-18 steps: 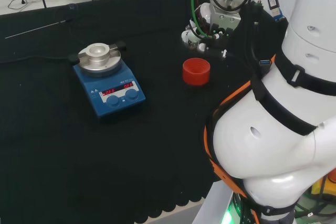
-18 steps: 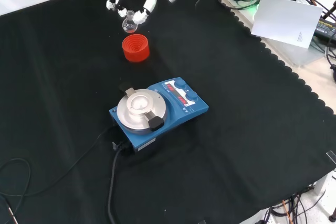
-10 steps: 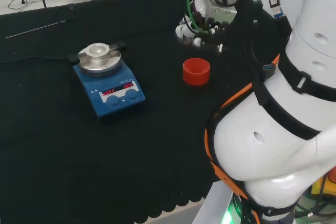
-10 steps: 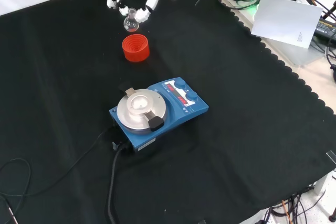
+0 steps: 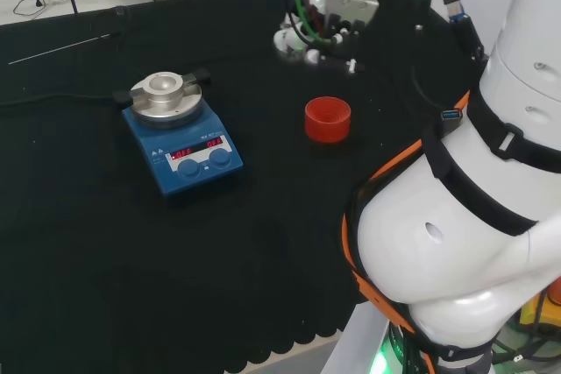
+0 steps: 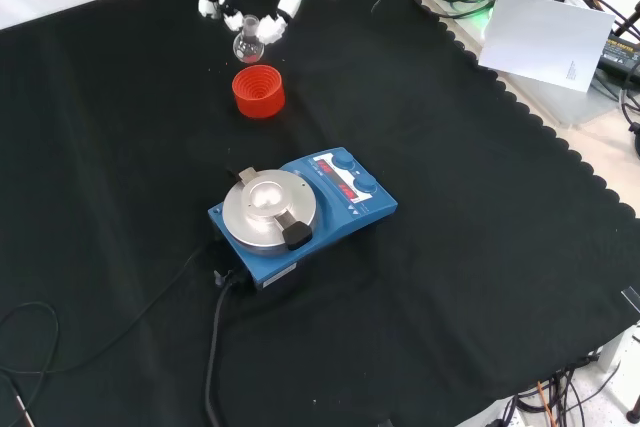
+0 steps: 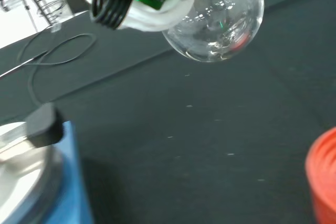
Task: Place the round-bottom flask on the heater.
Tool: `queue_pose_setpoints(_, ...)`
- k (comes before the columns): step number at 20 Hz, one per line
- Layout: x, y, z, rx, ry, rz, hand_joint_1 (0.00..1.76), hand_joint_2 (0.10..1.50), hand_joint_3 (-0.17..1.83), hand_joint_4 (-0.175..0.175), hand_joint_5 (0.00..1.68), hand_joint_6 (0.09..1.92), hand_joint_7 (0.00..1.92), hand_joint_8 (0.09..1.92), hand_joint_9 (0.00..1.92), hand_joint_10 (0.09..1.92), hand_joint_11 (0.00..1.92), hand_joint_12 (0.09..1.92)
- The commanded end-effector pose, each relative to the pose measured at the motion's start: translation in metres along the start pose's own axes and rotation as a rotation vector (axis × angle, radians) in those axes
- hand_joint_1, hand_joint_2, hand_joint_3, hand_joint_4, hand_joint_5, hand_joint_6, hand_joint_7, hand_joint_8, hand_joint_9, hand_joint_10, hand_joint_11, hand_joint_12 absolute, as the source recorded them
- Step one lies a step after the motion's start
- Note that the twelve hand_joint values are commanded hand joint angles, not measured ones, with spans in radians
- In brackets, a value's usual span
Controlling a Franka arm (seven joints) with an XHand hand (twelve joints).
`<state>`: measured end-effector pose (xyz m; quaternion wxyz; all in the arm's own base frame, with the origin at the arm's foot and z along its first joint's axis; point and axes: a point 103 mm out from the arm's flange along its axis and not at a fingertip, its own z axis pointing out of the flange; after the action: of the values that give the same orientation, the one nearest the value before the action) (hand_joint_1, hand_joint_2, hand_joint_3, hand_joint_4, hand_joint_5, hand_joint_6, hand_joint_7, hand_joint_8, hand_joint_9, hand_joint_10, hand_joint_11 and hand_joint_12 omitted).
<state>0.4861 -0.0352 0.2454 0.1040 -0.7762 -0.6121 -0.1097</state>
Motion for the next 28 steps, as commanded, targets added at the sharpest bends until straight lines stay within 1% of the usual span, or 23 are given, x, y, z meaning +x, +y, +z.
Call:
queue_pose_setpoints(1, 0.04, 0.003, 0.01, 0.04, -0.012, -0.063, 1.1, 0.7, 0.74, 0.083, 1.09, 1.03, 0.46, 0.65, 0.64, 0.62, 0.14, 1.37)
queue_pose_setpoints(8, 0.069, 0.005, 0.015, 0.052, -0.015, -0.116, 1.1, 0.7, 0.75, 0.081, 1.09, 1.03, 0.46, 0.65, 0.64, 0.62, 0.15, 1.37)
queue_pose_setpoints(18, 0.106, 0.013, 0.026, 0.095, -0.023, -0.185, 1.1, 0.69, 0.75, 0.079, 1.1, 1.02, 0.46, 0.64, 0.64, 0.62, 0.15, 1.36)
queue_pose_setpoints(20, 0.113, 0.015, 0.029, 0.094, -0.021, -0.2, 1.1, 0.69, 0.76, 0.078, 1.1, 1.02, 0.46, 0.64, 0.64, 0.62, 0.15, 1.36)
queue_pose_setpoints(28, 0.135, 0.023, 0.036, 0.11, -0.023, -0.23, 1.1, 0.69, 0.76, 0.077, 1.11, 1.01, 0.46, 0.64, 0.64, 0.62, 0.16, 1.36)
